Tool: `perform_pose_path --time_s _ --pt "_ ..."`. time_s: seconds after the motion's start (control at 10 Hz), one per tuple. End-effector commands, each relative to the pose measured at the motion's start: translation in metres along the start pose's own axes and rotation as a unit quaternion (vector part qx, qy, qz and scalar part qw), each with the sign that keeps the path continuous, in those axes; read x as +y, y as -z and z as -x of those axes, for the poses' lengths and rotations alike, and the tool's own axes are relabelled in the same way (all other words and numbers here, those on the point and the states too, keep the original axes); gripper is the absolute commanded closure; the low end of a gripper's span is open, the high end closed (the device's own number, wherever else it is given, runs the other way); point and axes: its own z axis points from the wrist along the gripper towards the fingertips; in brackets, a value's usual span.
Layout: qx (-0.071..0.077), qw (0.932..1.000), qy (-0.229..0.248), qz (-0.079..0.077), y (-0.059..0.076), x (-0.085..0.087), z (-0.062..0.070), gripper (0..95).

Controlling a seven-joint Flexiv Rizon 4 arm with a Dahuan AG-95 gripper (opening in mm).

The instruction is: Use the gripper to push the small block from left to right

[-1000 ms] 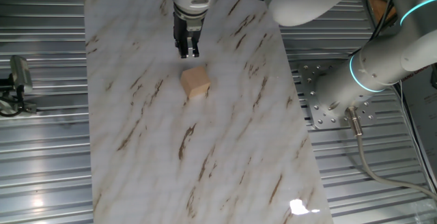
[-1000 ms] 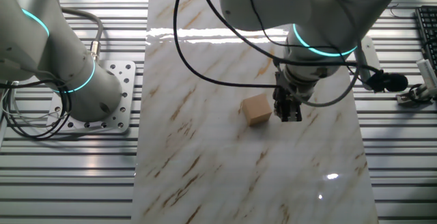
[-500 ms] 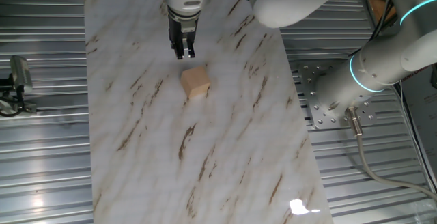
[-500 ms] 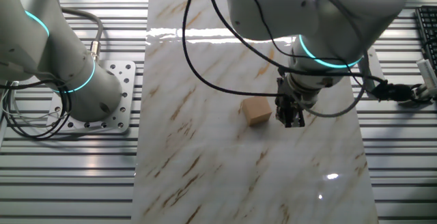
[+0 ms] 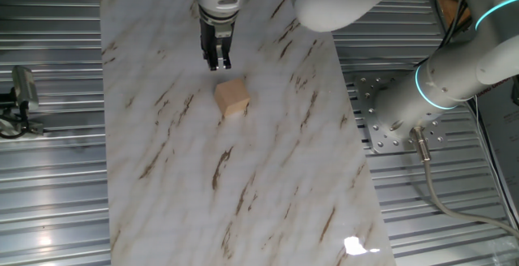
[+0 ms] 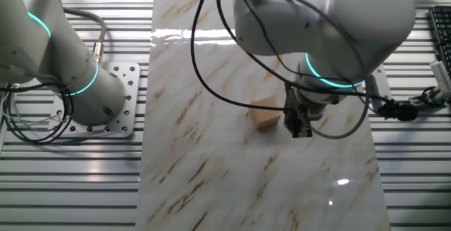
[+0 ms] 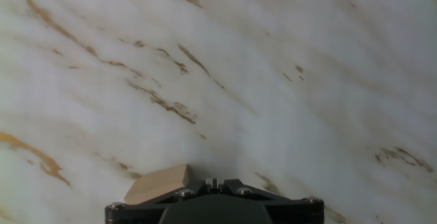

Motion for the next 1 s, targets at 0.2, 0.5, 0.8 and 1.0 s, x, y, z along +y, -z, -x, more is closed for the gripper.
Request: perform_pose_path --time_s 0.2,0.5,0.8,1.0 --pt "-0.015 0.9999 0.002 -0.002 -0.010 0.000 -0.005 95.0" --pt "-0.027 0.9996 0.003 -0.002 -0.018 0.001 -0.008 95.0" --pt "-0.038 0.9993 0.003 -0.002 -0.027 0.002 -0.009 95.0" --pt "-0.047 0.9989 0.003 -0.003 -0.034 0.004 -0.013 95.0"
